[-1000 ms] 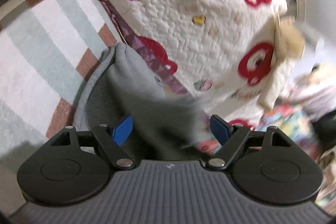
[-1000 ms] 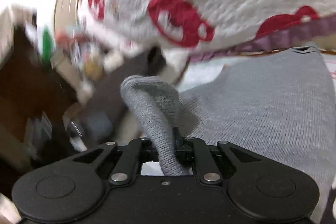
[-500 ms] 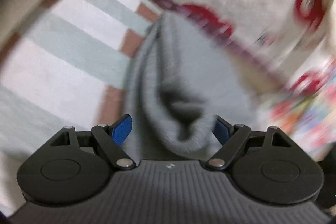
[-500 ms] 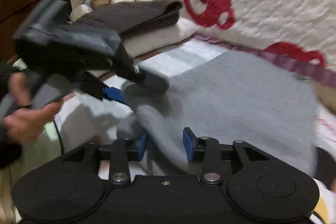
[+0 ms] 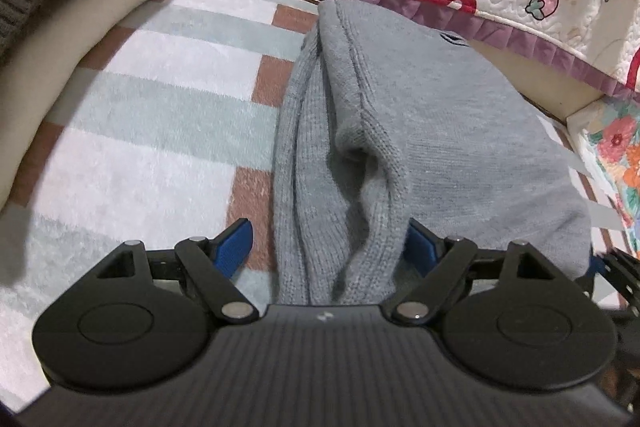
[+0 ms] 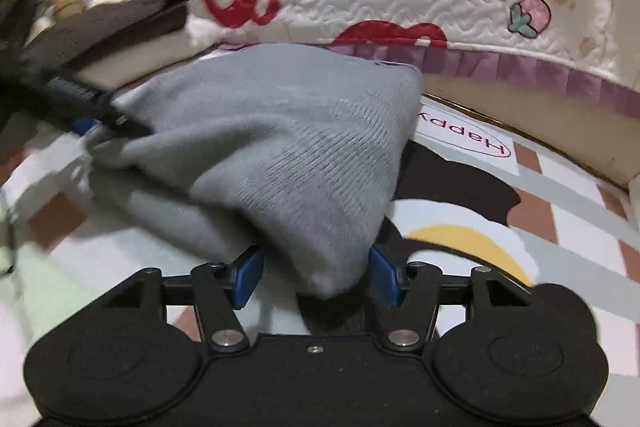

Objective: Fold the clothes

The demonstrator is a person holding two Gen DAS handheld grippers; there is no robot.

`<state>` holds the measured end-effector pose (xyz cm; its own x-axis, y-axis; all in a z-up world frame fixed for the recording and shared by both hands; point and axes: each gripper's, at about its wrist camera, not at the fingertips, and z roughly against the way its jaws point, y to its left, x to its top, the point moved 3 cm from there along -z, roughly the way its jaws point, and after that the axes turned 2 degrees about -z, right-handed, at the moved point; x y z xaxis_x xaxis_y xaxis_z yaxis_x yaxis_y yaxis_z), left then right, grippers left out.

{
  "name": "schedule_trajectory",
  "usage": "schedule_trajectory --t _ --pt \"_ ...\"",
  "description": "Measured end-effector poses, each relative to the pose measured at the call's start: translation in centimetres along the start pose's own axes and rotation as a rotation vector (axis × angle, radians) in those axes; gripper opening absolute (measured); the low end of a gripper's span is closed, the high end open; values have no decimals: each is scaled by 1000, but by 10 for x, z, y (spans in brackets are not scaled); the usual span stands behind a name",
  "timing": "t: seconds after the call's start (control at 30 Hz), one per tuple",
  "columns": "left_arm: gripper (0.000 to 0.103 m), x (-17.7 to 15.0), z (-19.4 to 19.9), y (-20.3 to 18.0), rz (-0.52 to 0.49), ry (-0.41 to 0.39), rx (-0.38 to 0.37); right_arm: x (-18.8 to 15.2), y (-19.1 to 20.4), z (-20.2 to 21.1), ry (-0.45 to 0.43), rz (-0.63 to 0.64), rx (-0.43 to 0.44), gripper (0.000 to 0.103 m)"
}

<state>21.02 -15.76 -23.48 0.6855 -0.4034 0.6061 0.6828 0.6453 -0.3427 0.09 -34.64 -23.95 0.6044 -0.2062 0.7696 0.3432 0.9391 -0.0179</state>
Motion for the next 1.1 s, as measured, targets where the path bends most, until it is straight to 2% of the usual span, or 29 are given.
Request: schedule_trajectory --t 0.03,0.07,0.1,0.13,0.23,0.27,0.33,0.43,0.53,0.63,0.67,0.77,0.8,0.9,0.97,1.03,1.1 --pt "78 0 -1 0 -4 -2 3 -1 -6 -9 -4 -44 -7 62" --pt "77 0 -1 -1 -10 -3 10 1 -11 -16 -1 -87 0 53" --pt "75 0 -1 -1 -19 -3 21 9 -11 -15 1 -106 11 40" --pt "75 -1 0 -2 -31 -4 36 18 -8 -7 -10 -97 3 35" --pt "75 -3 5 -4 -77 -9 90 47 6 39 -142 14 -7 28" --pt "75 -3 5 -3 -85 -2 106 50 4 43 -136 24 -12 28" --pt "77 -4 3 -4 -106 11 124 38 -3 28 -58 67 -71 26" --pt "77 -5 2 -4 -129 25 143 0 -9 5 80 134 -121 26" --pt "77 -4 5 -3 -133 29 148 -11 -8 11 113 199 -125 26" --pt "77 -3 8 -2 -119 35 144 -3 -12 33 77 180 -19 23" --pt "78 -2 8 -2 -121 39 148 1 -16 44 47 146 39 21" --pt "81 0 4 -5 -160 46 183 36 -22 79 -100 -31 285 11" --pt "81 1 3 -5 -156 46 183 49 -22 83 -128 -47 322 11" --pt "81 1 3 -1 -136 43 169 84 -14 66 -124 56 275 15" --pt "81 0 5 2 -122 44 158 94 -9 43 -92 73 283 17" --pt "81 -1 7 5 -108 48 150 93 -1 14 -9 87 284 20" --pt "81 -2 8 6 -97 56 144 75 6 -16 143 107 270 24"
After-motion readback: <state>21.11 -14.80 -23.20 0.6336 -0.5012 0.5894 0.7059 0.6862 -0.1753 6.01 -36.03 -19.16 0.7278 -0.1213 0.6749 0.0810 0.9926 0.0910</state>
